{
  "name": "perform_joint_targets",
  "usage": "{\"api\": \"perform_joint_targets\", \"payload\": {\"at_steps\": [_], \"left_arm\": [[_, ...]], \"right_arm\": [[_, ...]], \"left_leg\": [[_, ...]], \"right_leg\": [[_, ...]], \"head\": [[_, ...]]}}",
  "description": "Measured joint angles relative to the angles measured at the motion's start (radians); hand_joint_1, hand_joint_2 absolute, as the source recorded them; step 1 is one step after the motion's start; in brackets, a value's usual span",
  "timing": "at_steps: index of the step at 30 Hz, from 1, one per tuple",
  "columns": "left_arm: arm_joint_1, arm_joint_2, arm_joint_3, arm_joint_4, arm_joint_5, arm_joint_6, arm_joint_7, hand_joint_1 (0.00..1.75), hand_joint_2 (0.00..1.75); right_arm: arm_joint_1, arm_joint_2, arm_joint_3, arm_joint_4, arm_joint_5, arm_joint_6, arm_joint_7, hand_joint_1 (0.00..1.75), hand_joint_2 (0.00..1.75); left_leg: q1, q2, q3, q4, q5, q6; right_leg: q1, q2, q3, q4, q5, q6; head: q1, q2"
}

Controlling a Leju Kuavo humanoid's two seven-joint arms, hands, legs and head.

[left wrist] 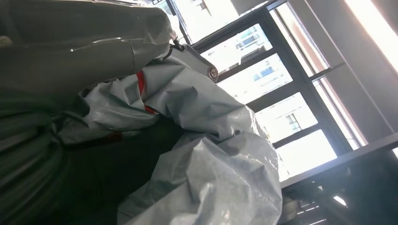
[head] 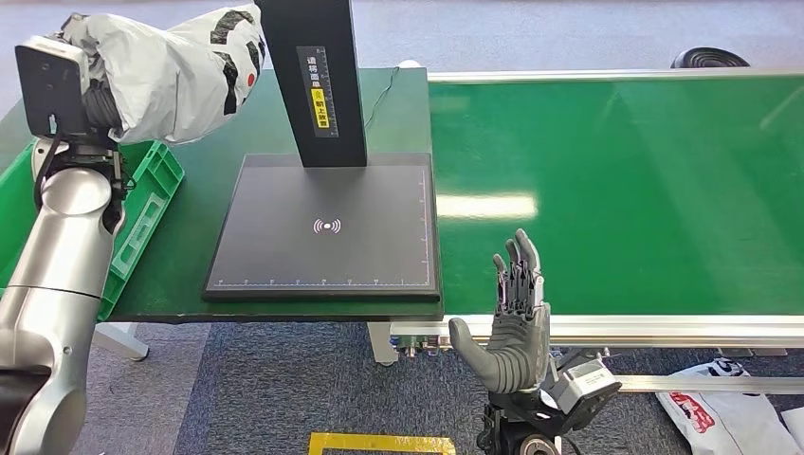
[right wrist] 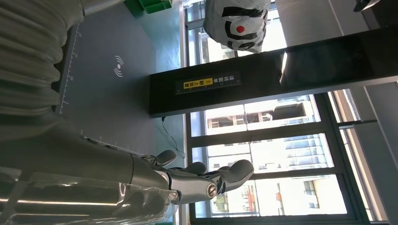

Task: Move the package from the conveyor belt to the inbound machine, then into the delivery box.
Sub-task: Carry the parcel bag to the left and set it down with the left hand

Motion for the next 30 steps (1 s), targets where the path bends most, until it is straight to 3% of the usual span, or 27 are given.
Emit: {"api": "perform_joint_targets", "payload": {"at_steps": [19,24,30], "left_arm": [[0.021,0.018,0.006,-0.023,0.006,0.008,-0.002,1.75,1.75],[0.104,0.052,0.032,-0.073,0.013,0.035,-0.013,1.75,1.75],[0.239,0.138,0.088,-0.119,0.005,0.051,-0.017,1.75,1.75]], "right_arm": [[0.0,0.0,-0.001,0.0,0.001,0.002,0.0,0.0,1.75],[0.0,0.0,-0.003,0.0,0.006,0.021,0.0,0.0,1.75],[0.004,0.0,-0.016,0.0,0.015,0.029,0.0,0.0,1.75]], "left_leg": [[0.0,0.0,0.0,0.0,0.0,0.0],[0.0,0.003,0.0,0.0,-0.001,0.0],[0.0,0.004,0.0,-0.001,-0.001,0.0]], "right_leg": [[0.0,0.0,0.0,0.0,0.0,0.0],[0.0,0.002,-0.001,0.0,0.0,0.0],[0.0,0.003,-0.002,0.0,-0.001,-0.001]], "head": [[0.0,0.0],[0.0,0.0],[0.0,0.0]]}}
